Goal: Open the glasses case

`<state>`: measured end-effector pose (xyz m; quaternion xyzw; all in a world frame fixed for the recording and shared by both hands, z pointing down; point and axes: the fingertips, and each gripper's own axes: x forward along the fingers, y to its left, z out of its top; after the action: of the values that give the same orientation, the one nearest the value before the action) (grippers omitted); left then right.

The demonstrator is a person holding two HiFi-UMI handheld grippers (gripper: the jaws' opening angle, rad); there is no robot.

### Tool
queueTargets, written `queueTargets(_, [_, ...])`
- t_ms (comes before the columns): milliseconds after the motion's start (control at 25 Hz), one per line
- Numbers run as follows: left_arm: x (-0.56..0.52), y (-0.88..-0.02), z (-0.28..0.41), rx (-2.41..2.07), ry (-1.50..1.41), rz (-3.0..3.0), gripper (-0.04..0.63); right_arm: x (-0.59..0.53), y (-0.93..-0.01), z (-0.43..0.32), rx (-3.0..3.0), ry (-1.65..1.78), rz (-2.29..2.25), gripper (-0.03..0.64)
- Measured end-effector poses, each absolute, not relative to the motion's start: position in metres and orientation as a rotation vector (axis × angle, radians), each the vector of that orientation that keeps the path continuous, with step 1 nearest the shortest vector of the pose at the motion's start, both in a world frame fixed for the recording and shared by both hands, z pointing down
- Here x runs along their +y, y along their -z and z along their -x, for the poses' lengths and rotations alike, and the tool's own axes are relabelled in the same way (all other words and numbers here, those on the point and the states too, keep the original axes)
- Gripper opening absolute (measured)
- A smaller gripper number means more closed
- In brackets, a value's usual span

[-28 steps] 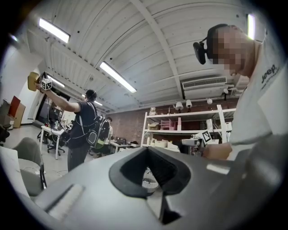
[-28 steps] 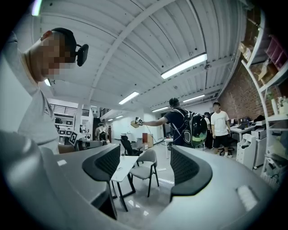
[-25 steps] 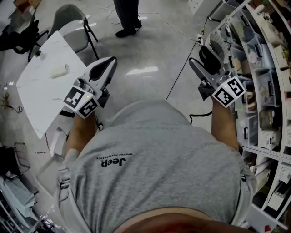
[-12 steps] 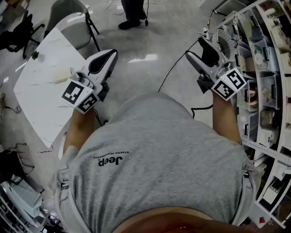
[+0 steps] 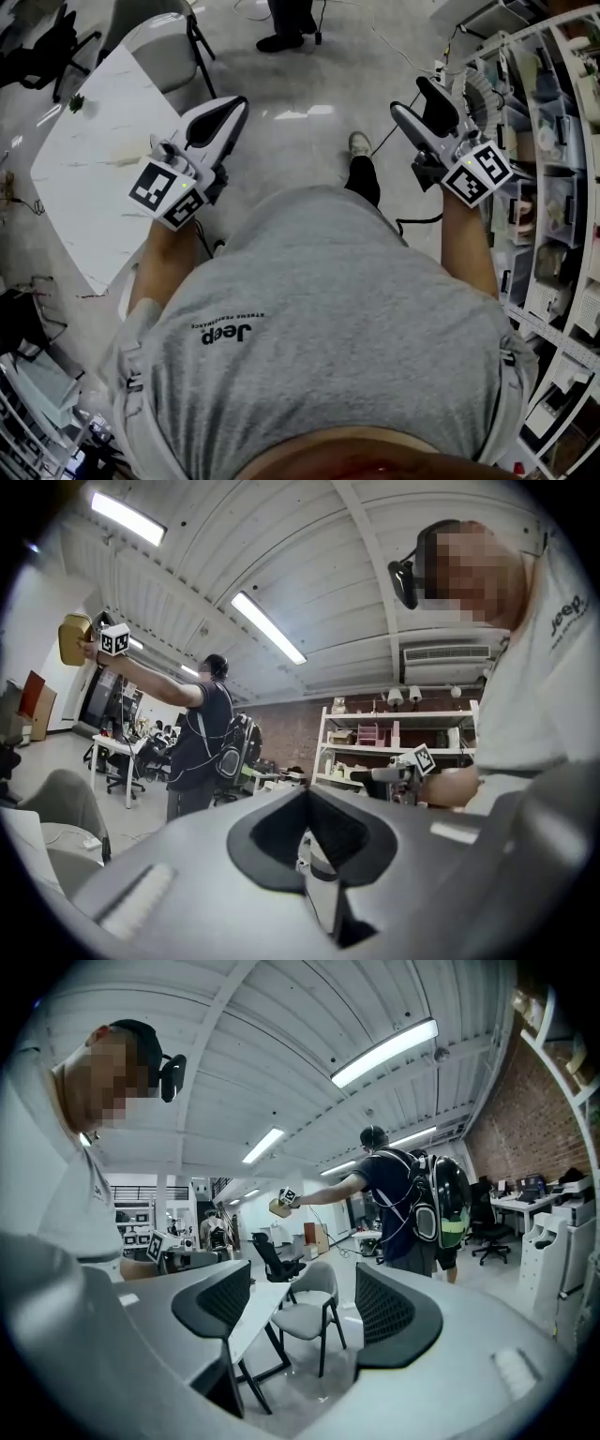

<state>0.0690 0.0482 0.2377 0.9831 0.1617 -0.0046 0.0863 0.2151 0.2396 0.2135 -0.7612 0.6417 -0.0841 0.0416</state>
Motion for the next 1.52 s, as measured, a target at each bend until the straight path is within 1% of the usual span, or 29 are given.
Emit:
queueTargets(160, [0.046, -0.242, -0.086, 0.404, -0.006, -2.956, 0.049, 0.226, -0.221, -0.246, 2.020, 0.267, 2.259, 0.328])
queueTargets(320, [0.037, -0.252, -0.120, 0.300, -0.036, -2.985, 0.049, 0.205, -0.230, -0.292, 2.092, 0.258, 2.180, 0.328])
queueTargets(720, [0.016, -0.273, -0.263, 0.057, -0.099, -2.934, 0.049, 0.162, -0.259, -0.433, 2.323, 0.199, 2.101, 0.328])
queueTargets(840, [0.016, -0.284, -0.294, 0.057, -0.134, -2.911, 0.049, 0.150, -0.272, -0.459, 2.341, 0.223, 2.075, 0.328])
queueTargets(1040, [-0.004, -0.307, -0.310, 0.099, -0.182, -2.884, 0.049, 0.121, -0.291, -0.465, 2.340, 0.265, 2.088, 0.328])
queueTargets(1320, [-0.039, -0.318, -0.319, 0.227, -0.150, -2.843, 0.049, 0.093, -0.300, -0.451, 2.297, 0.328, 2.202, 0.328])
queueTargets(1520, [-0.061, -0.308, -0.307, 0.235, -0.102, -2.873, 0.049, 0.069, -0.293, -0.429, 2.361, 0.341, 2.212, 0.328])
